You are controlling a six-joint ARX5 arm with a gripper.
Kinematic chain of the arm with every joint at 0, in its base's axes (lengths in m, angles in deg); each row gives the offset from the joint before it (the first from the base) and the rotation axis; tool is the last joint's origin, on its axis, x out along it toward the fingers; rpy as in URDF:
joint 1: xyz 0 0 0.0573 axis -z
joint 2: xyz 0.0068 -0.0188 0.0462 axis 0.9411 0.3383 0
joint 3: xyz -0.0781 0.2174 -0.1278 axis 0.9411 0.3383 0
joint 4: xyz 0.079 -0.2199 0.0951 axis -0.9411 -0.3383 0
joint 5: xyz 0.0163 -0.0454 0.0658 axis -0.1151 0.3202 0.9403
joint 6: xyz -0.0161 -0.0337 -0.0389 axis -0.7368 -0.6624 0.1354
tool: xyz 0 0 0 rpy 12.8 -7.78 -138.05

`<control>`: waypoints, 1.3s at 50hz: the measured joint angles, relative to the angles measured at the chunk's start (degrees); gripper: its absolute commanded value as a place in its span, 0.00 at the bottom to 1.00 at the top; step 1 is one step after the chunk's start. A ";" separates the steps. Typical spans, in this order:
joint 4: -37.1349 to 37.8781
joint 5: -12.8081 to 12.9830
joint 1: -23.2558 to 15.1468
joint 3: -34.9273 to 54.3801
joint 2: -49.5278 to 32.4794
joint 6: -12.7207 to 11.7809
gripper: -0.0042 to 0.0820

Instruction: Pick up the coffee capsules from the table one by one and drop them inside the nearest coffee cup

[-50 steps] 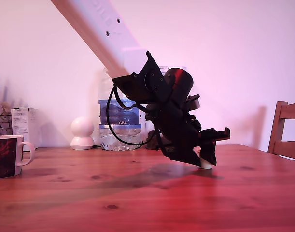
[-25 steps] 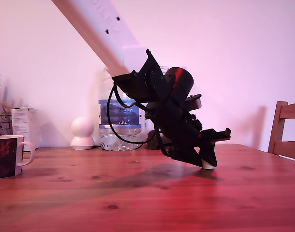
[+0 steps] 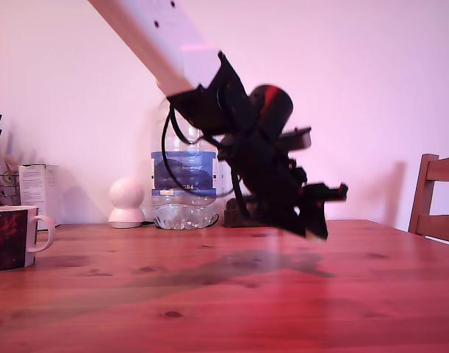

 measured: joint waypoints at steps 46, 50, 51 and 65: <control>15.96 5.57 -5.73 35.15 -28.98 -2.21 0.17; 17.64 6.73 -6.82 38.16 -30.82 -3.04 0.17; 17.79 6.82 -7.06 38.93 -31.39 -3.04 0.17; 19.78 8.39 -10.43 47.32 -38.77 -4.33 0.17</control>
